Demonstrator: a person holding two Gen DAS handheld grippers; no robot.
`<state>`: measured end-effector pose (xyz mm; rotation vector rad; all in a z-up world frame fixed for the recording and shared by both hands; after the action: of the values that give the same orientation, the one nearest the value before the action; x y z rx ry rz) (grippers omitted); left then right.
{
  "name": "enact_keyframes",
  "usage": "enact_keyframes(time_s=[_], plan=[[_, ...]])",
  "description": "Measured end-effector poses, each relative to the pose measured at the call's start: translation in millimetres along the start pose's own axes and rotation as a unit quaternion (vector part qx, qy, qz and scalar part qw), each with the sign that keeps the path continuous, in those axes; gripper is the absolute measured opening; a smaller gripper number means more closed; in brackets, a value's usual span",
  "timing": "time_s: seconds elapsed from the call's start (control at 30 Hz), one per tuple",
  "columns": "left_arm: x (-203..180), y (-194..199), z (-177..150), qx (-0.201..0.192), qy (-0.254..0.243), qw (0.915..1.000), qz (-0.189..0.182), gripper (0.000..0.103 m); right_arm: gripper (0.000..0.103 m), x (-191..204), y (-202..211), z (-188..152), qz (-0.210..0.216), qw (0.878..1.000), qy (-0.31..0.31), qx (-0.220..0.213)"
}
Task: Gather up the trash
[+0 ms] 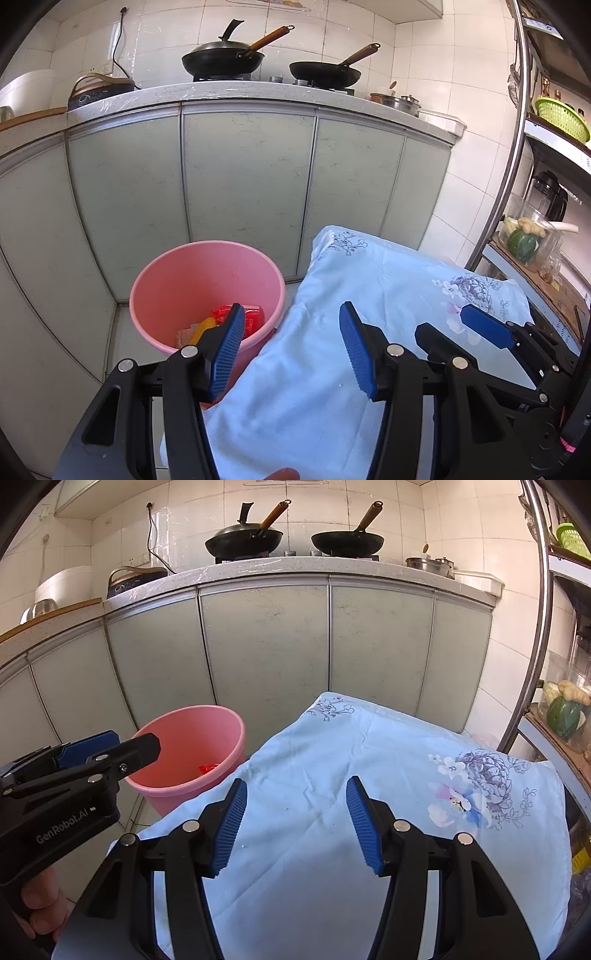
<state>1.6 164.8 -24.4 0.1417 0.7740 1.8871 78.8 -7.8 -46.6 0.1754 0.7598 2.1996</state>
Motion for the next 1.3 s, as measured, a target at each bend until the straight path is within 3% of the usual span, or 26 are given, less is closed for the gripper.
enact_keyframes(time_s=[1.3], plan=[[-10.7,-5.8,-5.0,0.007,-0.011,0.9999,-0.005,0.053,0.056,-7.9,-8.0,-8.5,-0.001,1.000,-0.012,0.010]])
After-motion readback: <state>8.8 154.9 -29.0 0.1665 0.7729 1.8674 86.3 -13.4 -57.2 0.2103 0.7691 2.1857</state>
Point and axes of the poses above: each gripper's, at about its wrist camera, not at the fingertips, and y roughly against the way its jaws point, x to its left, z to its top, the point moved 6 cm from there along -y, roughly the way its jaws point, and after that the axes turned 11 degrees about y, right-handed, at the moved point
